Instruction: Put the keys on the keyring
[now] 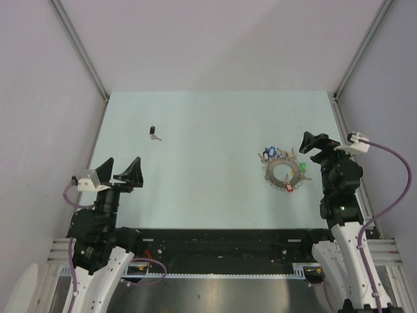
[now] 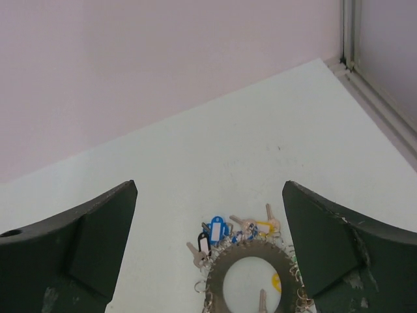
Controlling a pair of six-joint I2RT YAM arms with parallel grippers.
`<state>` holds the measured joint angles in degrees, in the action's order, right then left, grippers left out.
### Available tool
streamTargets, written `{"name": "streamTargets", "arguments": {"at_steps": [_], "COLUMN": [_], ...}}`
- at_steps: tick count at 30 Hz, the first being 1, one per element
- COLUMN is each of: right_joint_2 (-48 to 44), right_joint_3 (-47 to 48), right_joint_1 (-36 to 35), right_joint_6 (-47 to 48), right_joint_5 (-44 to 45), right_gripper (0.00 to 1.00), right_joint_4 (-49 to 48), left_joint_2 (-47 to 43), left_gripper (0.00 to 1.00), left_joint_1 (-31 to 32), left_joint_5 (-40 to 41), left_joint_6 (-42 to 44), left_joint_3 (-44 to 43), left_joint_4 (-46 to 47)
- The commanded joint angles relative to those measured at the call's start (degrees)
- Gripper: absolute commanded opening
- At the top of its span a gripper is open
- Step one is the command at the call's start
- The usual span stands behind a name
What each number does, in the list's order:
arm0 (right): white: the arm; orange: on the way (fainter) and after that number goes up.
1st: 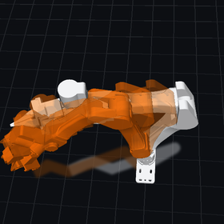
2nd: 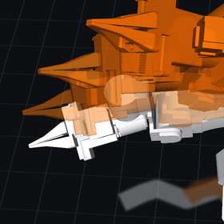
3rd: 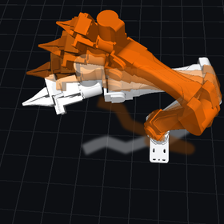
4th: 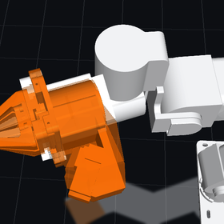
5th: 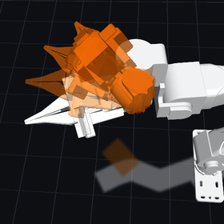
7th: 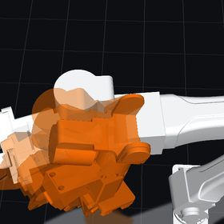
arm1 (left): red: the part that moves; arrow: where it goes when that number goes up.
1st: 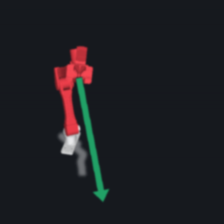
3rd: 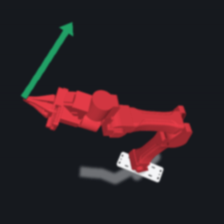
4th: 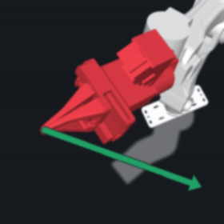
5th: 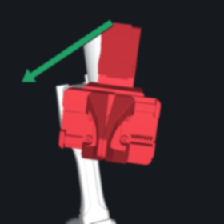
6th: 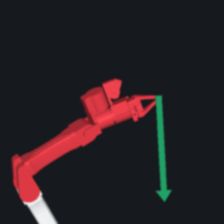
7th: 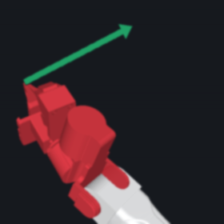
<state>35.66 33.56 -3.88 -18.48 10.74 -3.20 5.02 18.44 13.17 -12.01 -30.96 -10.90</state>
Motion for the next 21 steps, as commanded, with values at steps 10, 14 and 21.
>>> {"name": "streamTargets", "arguments": {"at_steps": [10,14,21], "right_joint_2": [-18.4,-22.3,-29.8], "right_joint_3": [10.6,13.5,12.0], "right_joint_1": [0.2,0.2,-3.5], "right_joint_6": [3.9,8.0,16.5], "right_joint_5": [-0.4,0.0,5.9], "right_gripper": [1.00,1.00,1.00], "right_joint_4": [14.9,20.0,26.3], "left_joint_2": [-12.1,-11.3,-12.8], "left_gripper": [1.00,1.00,1.00], "left_joint_1": [-0.6,-0.6,-0.6], "left_joint_5": [9.0,10.1,10.2], "left_joint_6": [1.6,1.7,2.0], "left_joint_3": [2.5,2.1,2.8], "left_joint_4": [1.0,0.3,1.1]}}
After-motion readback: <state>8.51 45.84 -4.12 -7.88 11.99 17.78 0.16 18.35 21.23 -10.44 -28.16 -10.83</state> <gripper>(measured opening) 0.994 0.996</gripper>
